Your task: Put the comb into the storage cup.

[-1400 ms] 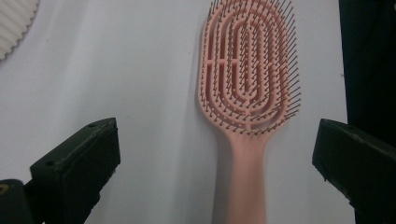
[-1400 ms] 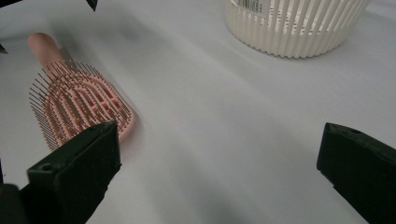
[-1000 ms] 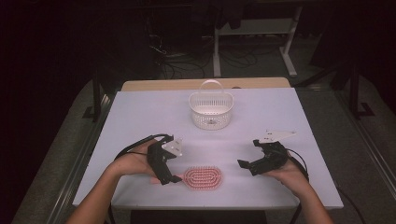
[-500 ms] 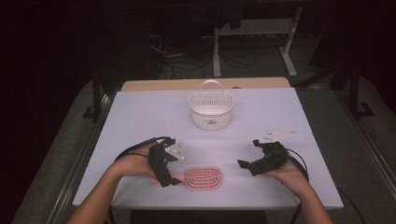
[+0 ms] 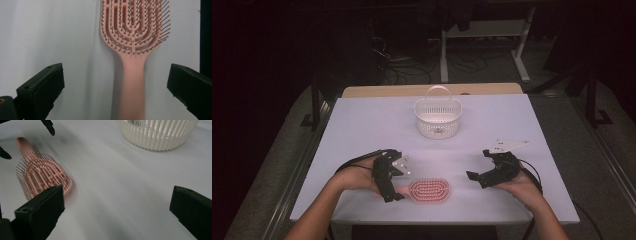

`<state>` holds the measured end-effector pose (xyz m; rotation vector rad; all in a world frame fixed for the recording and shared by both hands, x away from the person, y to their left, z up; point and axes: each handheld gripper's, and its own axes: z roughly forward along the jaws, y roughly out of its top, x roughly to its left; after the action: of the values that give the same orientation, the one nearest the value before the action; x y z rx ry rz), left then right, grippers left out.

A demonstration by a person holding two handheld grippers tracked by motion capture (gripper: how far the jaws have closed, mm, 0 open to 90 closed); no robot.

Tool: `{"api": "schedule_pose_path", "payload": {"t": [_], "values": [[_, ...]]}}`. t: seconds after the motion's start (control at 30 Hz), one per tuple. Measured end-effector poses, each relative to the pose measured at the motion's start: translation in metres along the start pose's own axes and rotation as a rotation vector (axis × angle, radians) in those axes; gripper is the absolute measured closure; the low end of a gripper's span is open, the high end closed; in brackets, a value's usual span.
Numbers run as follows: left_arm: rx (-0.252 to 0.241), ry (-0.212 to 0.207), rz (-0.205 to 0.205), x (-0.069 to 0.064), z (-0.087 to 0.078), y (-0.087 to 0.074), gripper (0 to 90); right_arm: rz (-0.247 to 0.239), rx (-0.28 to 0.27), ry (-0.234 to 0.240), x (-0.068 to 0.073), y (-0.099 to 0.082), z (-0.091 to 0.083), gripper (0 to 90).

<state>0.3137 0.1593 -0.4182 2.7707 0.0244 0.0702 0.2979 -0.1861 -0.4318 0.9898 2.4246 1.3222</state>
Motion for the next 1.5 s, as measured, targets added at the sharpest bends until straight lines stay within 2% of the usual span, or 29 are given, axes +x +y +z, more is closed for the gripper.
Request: {"api": "schedule_pose_path", "payload": {"t": [0.27,0.6,1.0,1.1,1.5], "values": [[0.023,-0.006,0.013,-0.0022,0.0040,0.0022,1.4,0.000,0.001,0.001,0.0001,0.0000,0.0000,0.0],[0.041,-0.014,0.026,-0.0040,0.0055,0.0039,14.3,0.001,-0.001,0.001,-0.0002,0.0000,-0.0002,0.0],[0.052,-0.014,0.031,-0.0050,0.0073,0.0057,19.5,0.002,-0.002,0.001,-0.0002,0.0000,-0.0005,0.0],[0.058,-0.031,0.034,-0.0057,0.0078,0.0063,23.9,0.001,-0.002,0.001,0.0000,0.0000,-0.0005,0.0],[0.079,-0.042,0.048,-0.0076,0.0099,0.0080,33.1,0.002,-0.002,0.000,-0.0001,0.0000,-0.0007,0.0]]}}
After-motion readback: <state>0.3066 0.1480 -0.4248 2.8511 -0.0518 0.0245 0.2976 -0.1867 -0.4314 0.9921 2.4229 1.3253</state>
